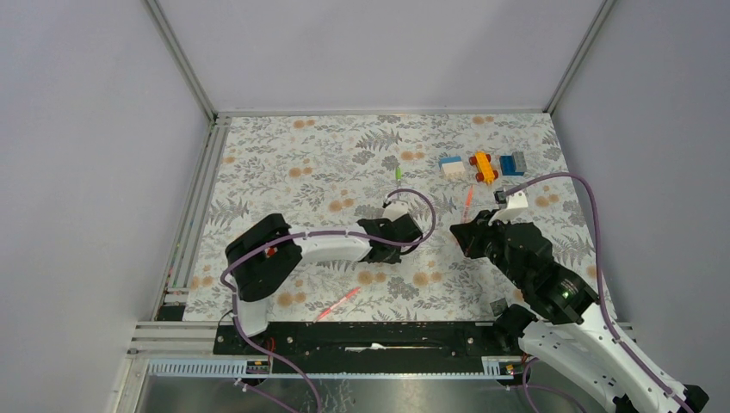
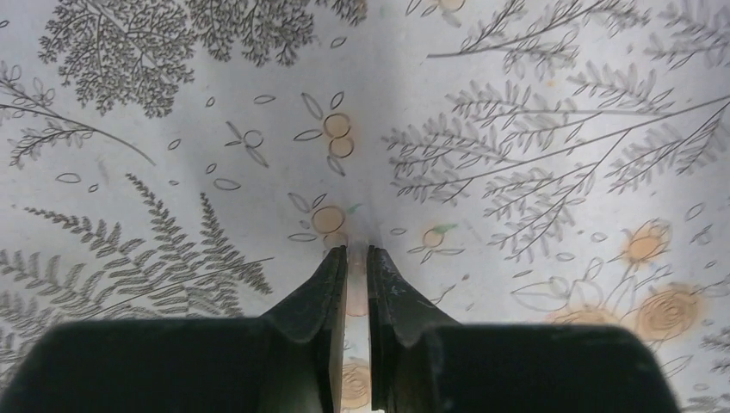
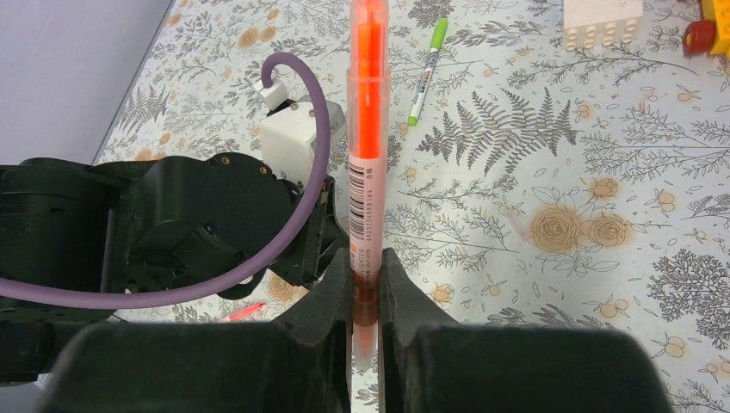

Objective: Insert the pens into the pen caps

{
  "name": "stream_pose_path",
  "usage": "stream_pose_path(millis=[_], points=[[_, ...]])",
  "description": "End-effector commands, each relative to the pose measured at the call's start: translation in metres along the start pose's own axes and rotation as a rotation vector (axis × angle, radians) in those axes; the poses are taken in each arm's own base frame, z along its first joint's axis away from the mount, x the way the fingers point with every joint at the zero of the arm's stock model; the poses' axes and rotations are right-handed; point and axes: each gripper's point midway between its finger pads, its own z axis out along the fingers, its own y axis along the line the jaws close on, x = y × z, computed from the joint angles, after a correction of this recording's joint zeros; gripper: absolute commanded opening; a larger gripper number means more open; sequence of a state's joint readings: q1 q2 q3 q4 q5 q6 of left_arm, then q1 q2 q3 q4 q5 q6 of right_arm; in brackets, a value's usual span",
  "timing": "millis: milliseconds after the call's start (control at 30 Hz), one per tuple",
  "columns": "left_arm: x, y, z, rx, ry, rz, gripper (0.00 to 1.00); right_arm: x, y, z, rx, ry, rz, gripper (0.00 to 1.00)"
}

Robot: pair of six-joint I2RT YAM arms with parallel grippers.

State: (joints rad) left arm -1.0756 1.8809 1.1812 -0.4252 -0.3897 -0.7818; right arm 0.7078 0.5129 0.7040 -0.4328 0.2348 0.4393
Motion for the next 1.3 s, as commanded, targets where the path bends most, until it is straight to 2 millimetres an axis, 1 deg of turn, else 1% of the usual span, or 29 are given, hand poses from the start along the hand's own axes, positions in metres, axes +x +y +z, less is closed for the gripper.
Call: stream_pose_path(millis=[0,133,267,433,833,1000,1033,1100,1167,1267], points=[[0.049,0.041,-0.008,-0.078,0.204,0.132,0.13,-0.021,0.009,-0.003,-0.024,-0.055,0.025,0.0],[0.053,0.045,-0.008,-0.077,0.242,0.145,0.21,-0.02,0.01,0.0,-0.026,-0.052,0.03,0.0],[0.055,0.042,-0.009,-0.055,0.276,0.154,0.27,-0.02,0.01,0.0,-0.024,-0.049,0.03,0.0],[0.06,0.036,-0.009,-0.029,0.33,0.175,0.27,-0.019,0.008,0.001,-0.017,-0.049,0.026,0.0],[0.06,0.036,-0.001,-0.037,0.373,0.202,0.2,-0.018,0.006,0.002,-0.007,-0.049,0.021,0.0],[0.063,0.041,0.004,-0.033,0.397,0.195,0.01,-0.016,0.005,0.003,-0.004,-0.045,0.019,0.0],[0.062,0.041,0.003,-0.026,0.395,0.189,0.0,-0.014,0.005,0.003,-0.003,-0.041,0.017,0.0],[0.056,0.039,0.001,0.002,0.374,0.167,0.0,-0.012,0.004,0.005,-0.002,-0.036,0.011,0.0],[0.046,0.036,-0.004,0.045,0.337,0.153,0.0,-0.01,0.008,0.007,-0.026,-0.033,0.002,0.0],[0.028,0.033,-0.014,0.084,0.26,0.141,0.0,-0.007,0.021,0.01,-0.113,-0.043,-0.007,0.0]])
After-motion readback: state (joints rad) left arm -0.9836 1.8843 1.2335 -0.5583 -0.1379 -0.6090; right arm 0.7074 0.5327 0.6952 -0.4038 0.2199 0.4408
